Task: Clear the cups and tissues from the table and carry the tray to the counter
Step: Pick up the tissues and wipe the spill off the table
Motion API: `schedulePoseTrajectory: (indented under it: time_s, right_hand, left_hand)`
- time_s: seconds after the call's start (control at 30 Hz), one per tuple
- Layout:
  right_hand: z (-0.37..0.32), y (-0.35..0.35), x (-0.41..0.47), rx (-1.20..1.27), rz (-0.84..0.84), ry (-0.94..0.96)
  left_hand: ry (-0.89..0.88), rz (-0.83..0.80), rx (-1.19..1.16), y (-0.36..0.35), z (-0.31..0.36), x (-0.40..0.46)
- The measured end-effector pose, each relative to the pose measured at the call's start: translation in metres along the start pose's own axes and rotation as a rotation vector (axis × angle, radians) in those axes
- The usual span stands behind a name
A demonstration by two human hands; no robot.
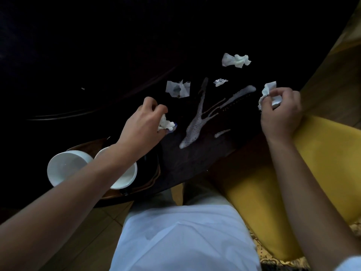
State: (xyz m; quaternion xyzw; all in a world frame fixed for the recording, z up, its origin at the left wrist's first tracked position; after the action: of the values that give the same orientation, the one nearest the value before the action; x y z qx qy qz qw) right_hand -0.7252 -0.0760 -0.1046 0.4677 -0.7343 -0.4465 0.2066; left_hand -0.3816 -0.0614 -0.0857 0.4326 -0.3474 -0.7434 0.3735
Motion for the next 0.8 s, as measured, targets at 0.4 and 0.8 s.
schedulePoseTrajectory:
  time_s: [0.4, 0.8]
  right_hand:
    - [-0.001, -0.004, 0.001, -0.061, -0.030, 0.066]
    - [0.004, -0.007, 0.003, -0.038, 0.002, 0.025]
  left_hand:
    - [-0.143, 0.017, -0.122, 0.003, 0.012, 0.007]
    - [-0.232, 0.269, -0.142, 0.024, 0.037, 0.047]
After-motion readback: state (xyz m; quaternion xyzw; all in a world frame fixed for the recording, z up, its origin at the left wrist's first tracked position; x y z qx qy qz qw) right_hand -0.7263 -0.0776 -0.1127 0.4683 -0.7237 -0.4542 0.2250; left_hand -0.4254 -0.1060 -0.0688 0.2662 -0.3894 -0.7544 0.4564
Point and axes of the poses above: each hand's wrist, its own x-axis towards the middle knuckle, its own y-axis out of the back of the hand, z = x × y, the point moved 6 cm from there along x, towards the middle knuckle, and after that the axes turned 4 degrees about -y, right-handed, at the moved point
